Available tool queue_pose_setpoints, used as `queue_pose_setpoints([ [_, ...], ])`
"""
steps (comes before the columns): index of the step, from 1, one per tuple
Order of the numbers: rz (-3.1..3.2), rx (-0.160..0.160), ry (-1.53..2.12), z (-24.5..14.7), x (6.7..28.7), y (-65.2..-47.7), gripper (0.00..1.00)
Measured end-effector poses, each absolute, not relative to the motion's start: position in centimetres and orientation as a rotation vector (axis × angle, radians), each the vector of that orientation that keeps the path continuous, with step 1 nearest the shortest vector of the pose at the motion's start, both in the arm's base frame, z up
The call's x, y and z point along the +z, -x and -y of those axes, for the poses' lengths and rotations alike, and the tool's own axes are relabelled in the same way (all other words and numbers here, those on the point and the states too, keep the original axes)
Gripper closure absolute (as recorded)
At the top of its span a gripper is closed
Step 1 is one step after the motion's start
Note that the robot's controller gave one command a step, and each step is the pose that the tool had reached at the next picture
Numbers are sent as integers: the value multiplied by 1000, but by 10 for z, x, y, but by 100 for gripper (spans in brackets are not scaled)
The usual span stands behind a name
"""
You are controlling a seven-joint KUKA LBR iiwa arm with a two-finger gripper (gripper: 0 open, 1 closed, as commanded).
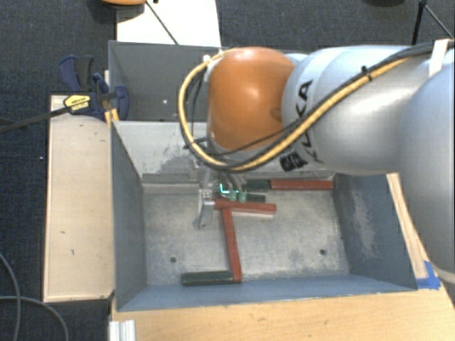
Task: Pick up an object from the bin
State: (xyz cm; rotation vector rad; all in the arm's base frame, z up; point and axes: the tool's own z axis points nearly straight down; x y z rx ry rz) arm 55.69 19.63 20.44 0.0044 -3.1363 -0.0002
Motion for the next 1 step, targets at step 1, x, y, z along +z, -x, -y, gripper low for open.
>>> queue_pose_setpoints([
  [1,3144,-2,2,-195,209,-559,0],
])
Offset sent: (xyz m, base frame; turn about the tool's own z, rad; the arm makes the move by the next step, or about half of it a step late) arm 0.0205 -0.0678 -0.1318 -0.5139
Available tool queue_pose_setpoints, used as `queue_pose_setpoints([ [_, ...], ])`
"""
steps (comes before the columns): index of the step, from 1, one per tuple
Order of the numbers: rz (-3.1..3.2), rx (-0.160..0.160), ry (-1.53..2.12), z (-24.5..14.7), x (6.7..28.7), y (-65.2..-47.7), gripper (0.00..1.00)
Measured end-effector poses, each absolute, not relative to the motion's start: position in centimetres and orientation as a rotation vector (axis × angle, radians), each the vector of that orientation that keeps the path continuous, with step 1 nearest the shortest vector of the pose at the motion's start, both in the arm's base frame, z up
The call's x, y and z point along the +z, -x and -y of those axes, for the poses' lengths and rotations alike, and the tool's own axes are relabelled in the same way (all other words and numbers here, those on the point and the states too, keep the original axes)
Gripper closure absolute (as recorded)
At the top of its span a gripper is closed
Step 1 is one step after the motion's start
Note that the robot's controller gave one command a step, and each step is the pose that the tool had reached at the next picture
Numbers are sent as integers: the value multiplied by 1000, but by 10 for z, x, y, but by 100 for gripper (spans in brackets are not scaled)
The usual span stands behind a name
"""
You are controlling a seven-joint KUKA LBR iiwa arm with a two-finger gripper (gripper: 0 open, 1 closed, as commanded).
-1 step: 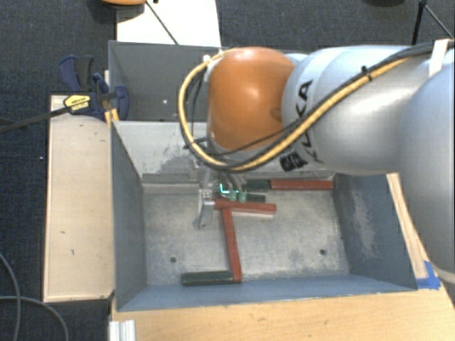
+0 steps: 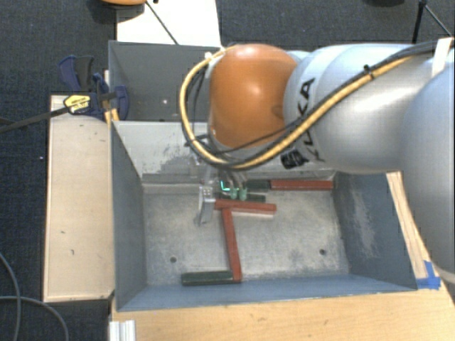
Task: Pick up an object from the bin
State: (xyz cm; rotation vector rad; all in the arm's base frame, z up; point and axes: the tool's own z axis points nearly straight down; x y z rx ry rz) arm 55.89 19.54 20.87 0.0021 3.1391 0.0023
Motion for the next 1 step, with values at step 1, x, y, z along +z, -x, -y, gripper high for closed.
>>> queue_pose_setpoints([
  [1,-3133,5,89,-191,198,-561,0],
])
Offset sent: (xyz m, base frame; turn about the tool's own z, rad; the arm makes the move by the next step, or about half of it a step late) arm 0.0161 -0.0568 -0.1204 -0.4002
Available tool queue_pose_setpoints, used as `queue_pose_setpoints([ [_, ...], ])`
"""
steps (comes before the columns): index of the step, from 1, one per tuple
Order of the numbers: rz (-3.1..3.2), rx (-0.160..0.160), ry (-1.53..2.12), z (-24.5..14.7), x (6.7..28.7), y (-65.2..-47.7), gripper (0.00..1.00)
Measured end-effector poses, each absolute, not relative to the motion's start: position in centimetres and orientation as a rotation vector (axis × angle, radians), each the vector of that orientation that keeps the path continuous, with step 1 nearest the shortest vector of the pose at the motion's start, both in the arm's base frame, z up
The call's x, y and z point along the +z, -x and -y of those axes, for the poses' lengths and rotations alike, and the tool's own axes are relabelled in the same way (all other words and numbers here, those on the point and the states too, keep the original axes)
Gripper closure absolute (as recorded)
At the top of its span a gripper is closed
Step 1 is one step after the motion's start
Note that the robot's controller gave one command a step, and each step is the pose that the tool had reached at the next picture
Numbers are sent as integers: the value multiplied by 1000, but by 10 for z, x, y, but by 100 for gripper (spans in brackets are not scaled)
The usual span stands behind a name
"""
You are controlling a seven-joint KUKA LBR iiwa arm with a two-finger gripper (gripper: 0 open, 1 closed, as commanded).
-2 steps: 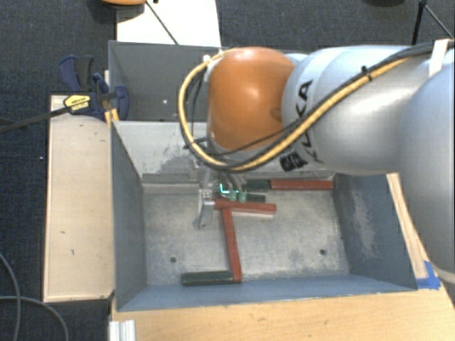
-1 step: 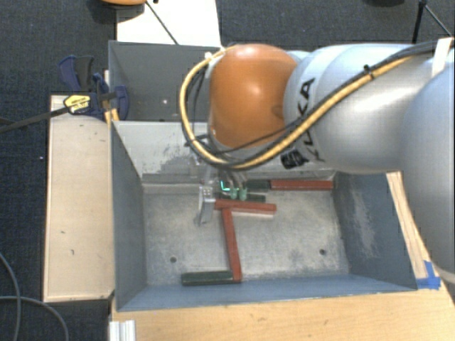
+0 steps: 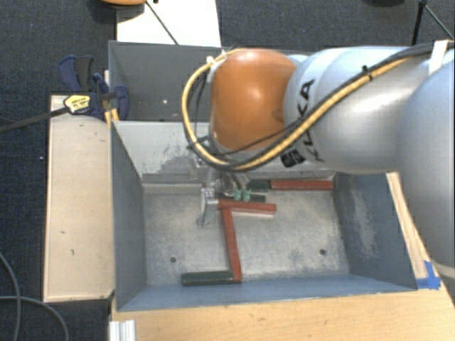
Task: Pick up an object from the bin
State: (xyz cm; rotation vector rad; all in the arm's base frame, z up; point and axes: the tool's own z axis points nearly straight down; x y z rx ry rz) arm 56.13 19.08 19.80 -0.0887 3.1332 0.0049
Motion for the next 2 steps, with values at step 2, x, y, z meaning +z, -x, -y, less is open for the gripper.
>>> queue_pose_setpoints([
  [2,-3124,-1,373,-169,155,-579,0],
])
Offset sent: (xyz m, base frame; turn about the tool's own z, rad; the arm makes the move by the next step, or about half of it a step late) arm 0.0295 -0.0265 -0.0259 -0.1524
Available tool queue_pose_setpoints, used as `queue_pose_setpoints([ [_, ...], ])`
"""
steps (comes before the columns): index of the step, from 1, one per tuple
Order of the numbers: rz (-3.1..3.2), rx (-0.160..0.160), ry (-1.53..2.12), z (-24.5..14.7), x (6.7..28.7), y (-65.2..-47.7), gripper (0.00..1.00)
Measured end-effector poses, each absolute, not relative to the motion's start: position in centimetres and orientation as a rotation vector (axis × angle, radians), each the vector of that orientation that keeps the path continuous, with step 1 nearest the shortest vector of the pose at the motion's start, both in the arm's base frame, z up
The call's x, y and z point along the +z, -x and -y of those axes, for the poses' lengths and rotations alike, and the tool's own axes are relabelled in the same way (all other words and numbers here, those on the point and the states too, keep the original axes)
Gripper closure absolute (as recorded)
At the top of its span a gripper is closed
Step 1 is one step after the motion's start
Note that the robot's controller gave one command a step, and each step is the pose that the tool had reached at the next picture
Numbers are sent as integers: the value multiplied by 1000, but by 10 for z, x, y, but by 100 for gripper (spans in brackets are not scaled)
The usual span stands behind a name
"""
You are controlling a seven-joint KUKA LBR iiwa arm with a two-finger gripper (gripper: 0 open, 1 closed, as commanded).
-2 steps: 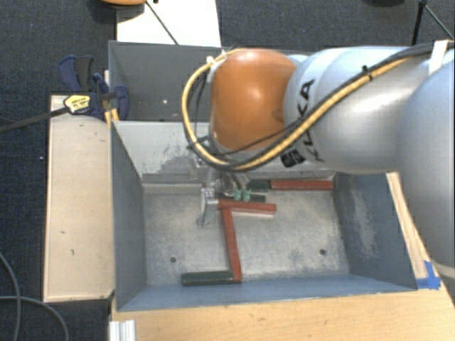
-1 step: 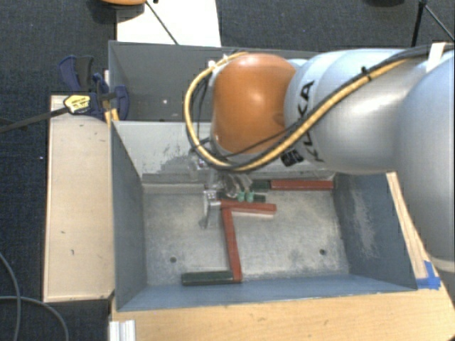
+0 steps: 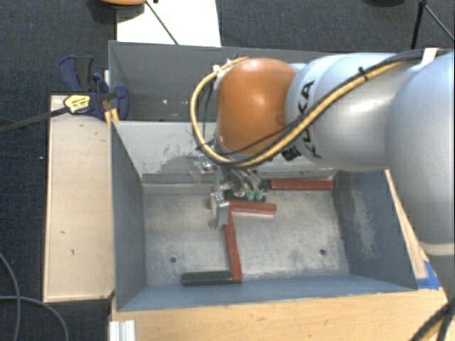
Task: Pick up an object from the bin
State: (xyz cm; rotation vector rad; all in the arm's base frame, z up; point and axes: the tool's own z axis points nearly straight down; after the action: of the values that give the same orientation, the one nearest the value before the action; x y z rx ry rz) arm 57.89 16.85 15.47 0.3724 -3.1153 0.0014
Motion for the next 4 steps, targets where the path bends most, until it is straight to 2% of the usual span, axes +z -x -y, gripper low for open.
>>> queue_pose_setpoints([
  [1,3108,-2,-518,-153,128,-578,0],
  [2,3023,-2,-857,-117,95,-575,0],
  [3,3044,-1,-778,-95,83,-576,0],
  [4,2743,-2,-1537,-121,71,-589,100],
])
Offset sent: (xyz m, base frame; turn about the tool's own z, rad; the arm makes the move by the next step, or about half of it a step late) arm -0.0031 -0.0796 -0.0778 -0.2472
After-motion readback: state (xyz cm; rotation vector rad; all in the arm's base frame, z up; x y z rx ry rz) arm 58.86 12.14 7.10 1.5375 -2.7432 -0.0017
